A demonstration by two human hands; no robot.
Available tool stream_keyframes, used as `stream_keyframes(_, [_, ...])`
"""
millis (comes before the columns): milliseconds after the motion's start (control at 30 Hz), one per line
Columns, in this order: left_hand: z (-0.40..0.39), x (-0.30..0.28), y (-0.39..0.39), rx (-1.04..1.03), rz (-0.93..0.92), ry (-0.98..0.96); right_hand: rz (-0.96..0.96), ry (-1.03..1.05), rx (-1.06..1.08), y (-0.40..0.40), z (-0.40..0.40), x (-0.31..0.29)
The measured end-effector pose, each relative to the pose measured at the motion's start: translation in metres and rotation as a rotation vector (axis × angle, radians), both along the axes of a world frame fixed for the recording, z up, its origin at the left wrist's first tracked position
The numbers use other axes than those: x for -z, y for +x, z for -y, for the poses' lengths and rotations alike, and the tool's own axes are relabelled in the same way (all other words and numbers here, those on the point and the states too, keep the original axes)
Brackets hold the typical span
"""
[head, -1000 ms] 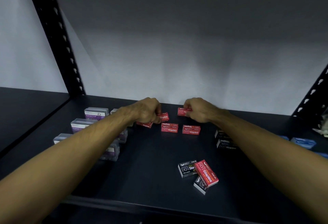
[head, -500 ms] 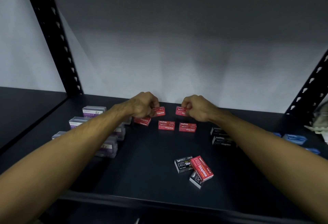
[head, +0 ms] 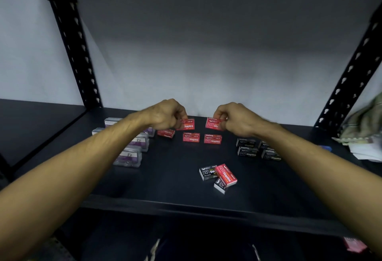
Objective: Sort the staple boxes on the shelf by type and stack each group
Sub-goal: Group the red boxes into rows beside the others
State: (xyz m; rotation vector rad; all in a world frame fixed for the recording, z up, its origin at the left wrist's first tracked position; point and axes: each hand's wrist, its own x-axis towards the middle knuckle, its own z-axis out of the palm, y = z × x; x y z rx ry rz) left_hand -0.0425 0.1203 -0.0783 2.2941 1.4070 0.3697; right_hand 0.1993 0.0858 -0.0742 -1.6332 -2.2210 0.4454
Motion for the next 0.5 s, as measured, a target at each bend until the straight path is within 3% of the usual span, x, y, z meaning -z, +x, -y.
stream_keyframes(500, [0.034,0.032,0.019,0.03,-0.16,0.107,0.171,-0.025,0.069,0.0,0.039,0.038])
